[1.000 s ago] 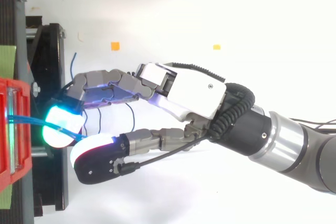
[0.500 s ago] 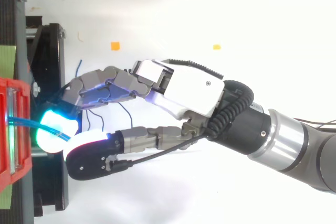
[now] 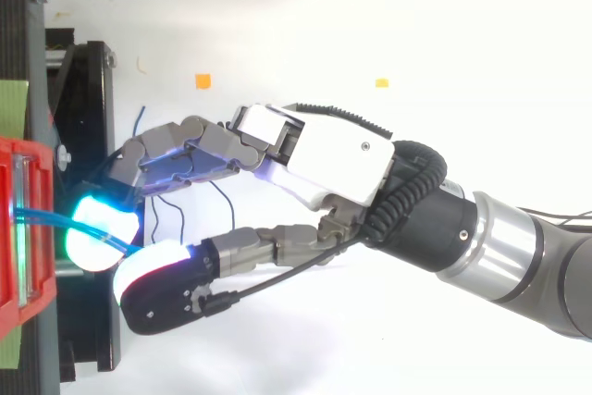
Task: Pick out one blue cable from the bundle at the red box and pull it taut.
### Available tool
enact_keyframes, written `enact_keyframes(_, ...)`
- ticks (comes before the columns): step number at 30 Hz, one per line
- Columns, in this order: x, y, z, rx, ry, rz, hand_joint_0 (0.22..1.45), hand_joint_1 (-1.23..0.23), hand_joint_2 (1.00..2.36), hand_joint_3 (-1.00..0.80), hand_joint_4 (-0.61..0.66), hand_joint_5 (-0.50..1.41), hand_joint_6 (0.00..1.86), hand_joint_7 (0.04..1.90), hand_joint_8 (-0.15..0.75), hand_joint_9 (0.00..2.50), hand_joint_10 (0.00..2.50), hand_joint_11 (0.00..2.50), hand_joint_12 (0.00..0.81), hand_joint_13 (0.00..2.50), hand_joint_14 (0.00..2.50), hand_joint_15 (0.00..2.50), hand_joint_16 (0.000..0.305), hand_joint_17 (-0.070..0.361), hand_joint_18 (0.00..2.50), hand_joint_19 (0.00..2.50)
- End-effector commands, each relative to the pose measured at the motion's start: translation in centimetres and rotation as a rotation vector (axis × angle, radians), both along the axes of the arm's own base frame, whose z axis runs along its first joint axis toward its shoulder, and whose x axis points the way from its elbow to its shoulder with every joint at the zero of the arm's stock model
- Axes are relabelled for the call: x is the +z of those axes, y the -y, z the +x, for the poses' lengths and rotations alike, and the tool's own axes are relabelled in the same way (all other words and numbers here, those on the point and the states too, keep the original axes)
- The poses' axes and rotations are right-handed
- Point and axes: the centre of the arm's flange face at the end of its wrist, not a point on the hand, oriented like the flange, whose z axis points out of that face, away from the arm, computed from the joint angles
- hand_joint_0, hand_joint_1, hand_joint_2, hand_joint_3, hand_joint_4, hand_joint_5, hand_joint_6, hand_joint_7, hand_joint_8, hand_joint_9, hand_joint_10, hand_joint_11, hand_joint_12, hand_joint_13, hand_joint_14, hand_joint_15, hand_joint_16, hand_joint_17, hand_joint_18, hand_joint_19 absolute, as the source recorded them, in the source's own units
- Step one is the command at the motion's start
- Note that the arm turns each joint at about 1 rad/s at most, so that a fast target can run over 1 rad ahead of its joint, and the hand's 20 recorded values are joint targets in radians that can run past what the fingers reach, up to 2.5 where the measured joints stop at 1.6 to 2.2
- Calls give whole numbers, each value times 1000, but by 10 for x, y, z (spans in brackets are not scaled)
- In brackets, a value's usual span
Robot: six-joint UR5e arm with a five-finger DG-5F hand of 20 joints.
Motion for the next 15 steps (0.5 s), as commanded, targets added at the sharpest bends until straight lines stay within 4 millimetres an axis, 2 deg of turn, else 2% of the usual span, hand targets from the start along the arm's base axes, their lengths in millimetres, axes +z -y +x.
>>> enact_keyframes(1,0,1,0,-1,0,0,598,-751,1003,-459,246,-192,872,772,286,758,9,389,271,706,5,176,26,58,442,284)
enact_keyframes(9,0,1,0,-1,0,0,645,-778,1017,-217,37,-199,926,788,283,789,10,455,267,756,6,202,25,56,507,283)
enact_keyframes(15,0,1,0,-1,1,1,648,-766,1021,-95,-57,-196,946,861,280,837,11,463,262,780,6,214,24,55,532,285)
